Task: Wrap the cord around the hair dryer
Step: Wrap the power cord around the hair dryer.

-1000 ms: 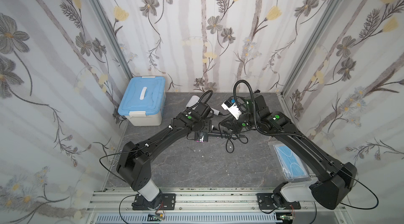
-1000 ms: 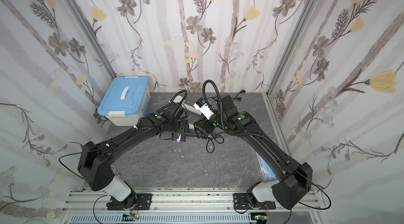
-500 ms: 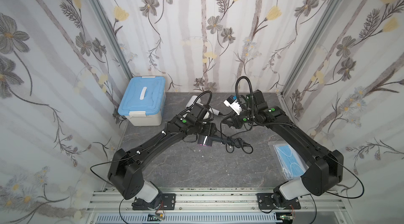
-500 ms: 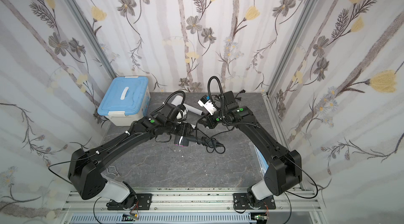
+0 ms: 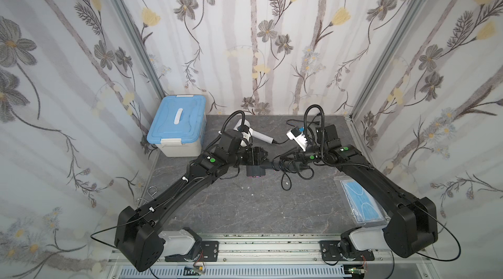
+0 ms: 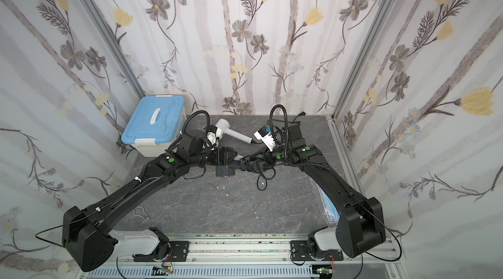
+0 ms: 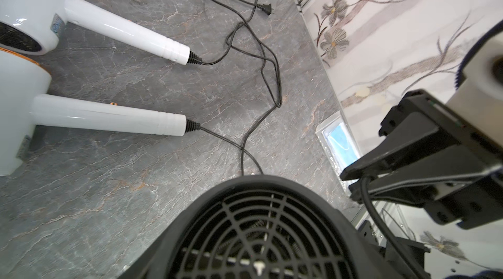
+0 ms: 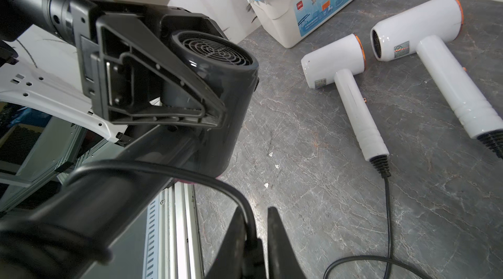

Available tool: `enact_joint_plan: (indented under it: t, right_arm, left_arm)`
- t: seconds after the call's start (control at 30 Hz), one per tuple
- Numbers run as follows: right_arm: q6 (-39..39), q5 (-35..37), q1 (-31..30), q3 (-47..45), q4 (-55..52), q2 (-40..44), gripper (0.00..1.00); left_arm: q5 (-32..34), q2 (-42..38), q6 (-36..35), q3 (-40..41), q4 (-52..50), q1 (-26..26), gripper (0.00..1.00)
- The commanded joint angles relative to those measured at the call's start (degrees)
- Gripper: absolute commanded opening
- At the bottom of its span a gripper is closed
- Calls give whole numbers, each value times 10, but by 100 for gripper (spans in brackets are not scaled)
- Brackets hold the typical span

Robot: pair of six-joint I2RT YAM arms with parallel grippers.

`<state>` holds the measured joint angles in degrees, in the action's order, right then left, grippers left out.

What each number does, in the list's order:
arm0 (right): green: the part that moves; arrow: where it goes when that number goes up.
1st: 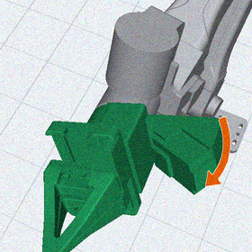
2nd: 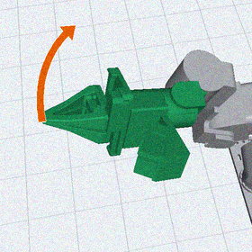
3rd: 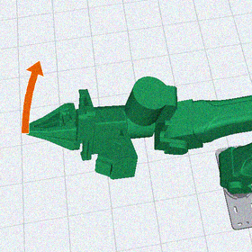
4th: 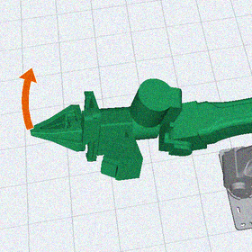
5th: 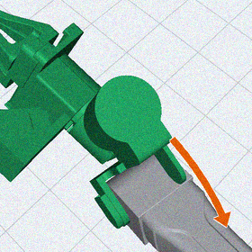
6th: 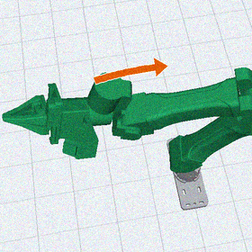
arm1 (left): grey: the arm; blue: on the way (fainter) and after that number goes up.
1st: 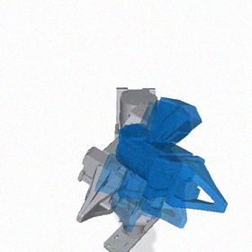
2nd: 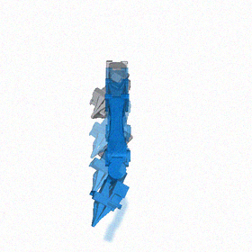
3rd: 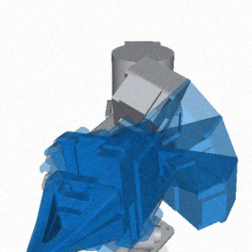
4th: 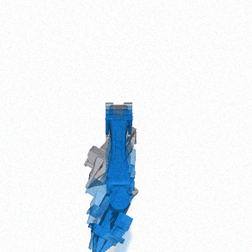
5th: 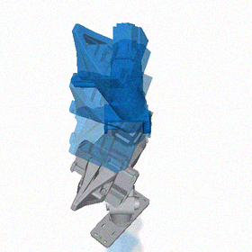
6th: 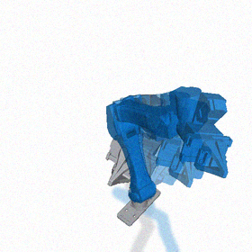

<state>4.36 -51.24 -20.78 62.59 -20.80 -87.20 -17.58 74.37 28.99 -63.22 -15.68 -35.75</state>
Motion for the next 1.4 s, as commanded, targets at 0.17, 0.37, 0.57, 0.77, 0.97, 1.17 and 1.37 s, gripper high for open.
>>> enact_joint_plan:
  t: [0.17,0.37,0.57,0.77,0.97,1.17,1.37]
  right_arm:
    - [-116,36,2,-115,182,65,0]
    - [-214,88,-11,-219,319,127,0]
    - [-260,143,-37,-279,393,161,0]
    - [-302,247,-88,-328,475,193,0]
    - [-324,368,-148,-368,558,209,0]
    - [-297,477,-206,-365,575,203,0]
    - [-226,585,-280,-322,535,180,0]
  left_arm:
    - [89,-20,170,66,230,1,0]
    - [185,-20,246,86,232,-9,0]
    - [269,-41,292,92,203,-26,0]
    - [320,-39,342,92,162,-32,0]
    - [371,-49,390,82,97,-39,0]
    - [405,-60,417,85,50,-43,0]
    - [422,-54,422,77,4,-44,0]
